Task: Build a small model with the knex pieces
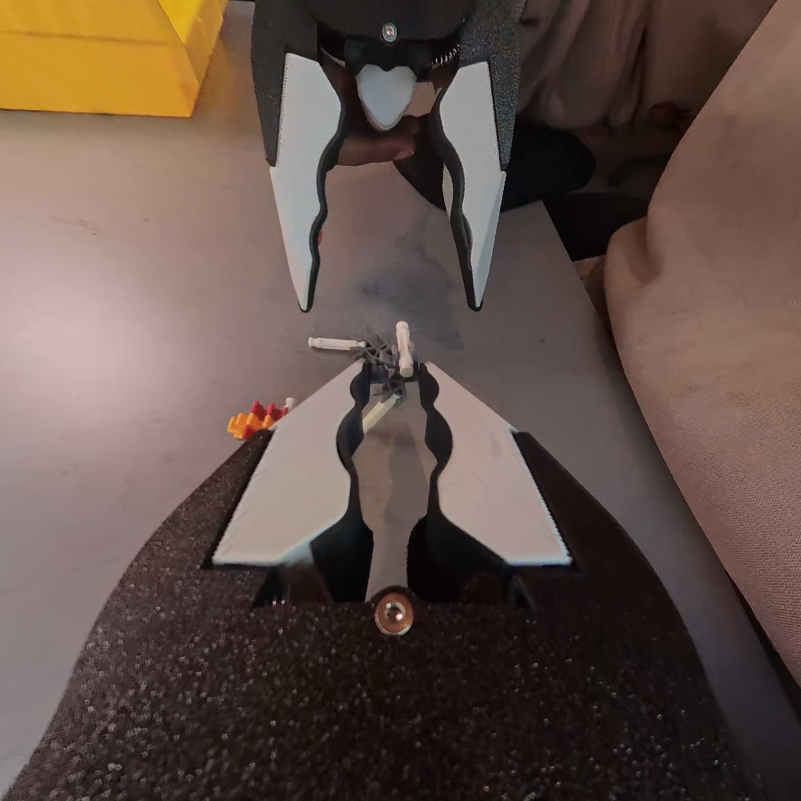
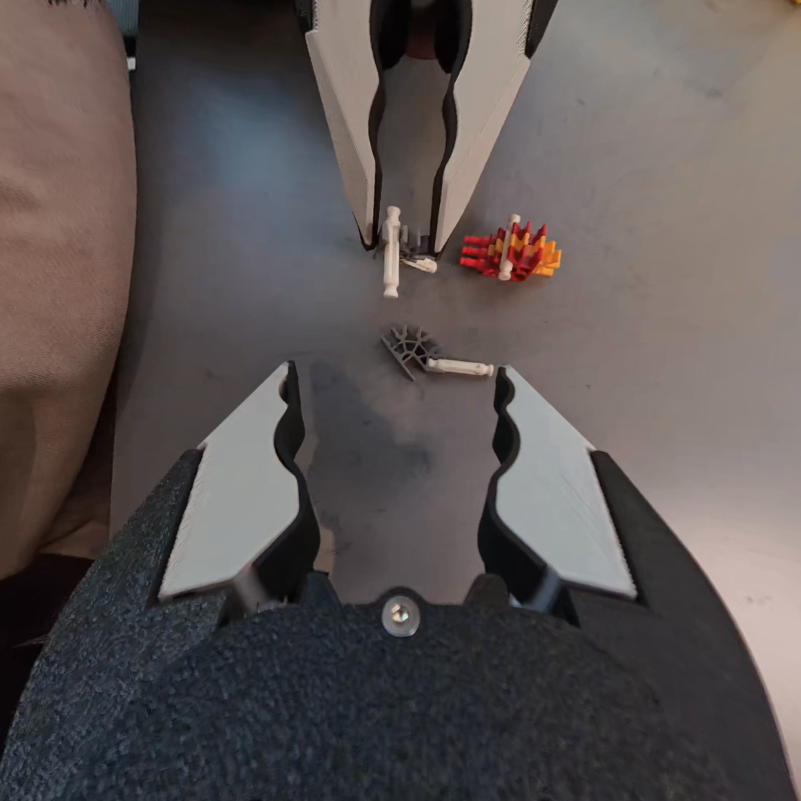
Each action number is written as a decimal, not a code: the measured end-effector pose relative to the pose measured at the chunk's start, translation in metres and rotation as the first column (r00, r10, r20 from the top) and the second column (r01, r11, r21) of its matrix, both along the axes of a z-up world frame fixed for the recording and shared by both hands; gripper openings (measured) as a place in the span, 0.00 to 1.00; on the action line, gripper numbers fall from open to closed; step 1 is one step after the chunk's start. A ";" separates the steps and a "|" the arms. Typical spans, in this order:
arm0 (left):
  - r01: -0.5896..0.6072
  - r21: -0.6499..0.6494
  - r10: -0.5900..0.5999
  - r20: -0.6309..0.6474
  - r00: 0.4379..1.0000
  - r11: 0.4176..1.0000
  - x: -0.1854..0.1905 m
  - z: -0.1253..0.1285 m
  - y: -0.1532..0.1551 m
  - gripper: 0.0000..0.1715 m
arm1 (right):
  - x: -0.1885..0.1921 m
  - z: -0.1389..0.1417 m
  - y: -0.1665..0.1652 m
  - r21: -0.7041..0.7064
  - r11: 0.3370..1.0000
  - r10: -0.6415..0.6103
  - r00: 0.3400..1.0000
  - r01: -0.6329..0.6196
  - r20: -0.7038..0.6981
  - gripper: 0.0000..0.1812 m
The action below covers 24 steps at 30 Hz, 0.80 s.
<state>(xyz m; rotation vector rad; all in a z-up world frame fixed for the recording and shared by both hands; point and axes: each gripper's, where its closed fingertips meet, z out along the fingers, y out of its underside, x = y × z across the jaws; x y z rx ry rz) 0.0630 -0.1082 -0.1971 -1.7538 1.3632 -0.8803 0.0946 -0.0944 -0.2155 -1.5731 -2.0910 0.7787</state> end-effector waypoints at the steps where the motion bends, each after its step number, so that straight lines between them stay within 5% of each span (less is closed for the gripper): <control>1: 0.013 -0.004 -0.013 -0.018 1.000 1.000 0.001 -0.004 -0.003 0.13 | 0.001 -0.003 -0.001 0.010 1.000 0.005 1.000 -0.005 0.008 0.46; 5: 0.055 0.008 -0.054 -0.092 0.994 0.998 0.001 -0.016 -0.010 0.13 | -0.004 -0.003 0.001 0.017 0.999 0.050 0.999 -0.049 -0.010 0.29; 13: 0.069 0.047 -0.070 0.029 0.997 0.997 0.006 0.002 -0.011 0.13 | -0.012 -0.021 0.008 0.019 0.987 0.156 0.979 -0.160 0.130 0.28; 18: 0.093 0.081 -0.099 0.081 0.992 0.992 0.011 0.009 -0.014 0.13 | -0.013 -0.021 0.015 0.043 0.991 0.118 0.986 -0.124 0.113 0.12; 24: 0.075 0.104 -0.084 0.086 0.993 0.992 0.010 0.011 -0.011 0.13 | -0.005 -0.018 0.011 0.074 0.994 0.074 0.996 -0.078 0.056 0.12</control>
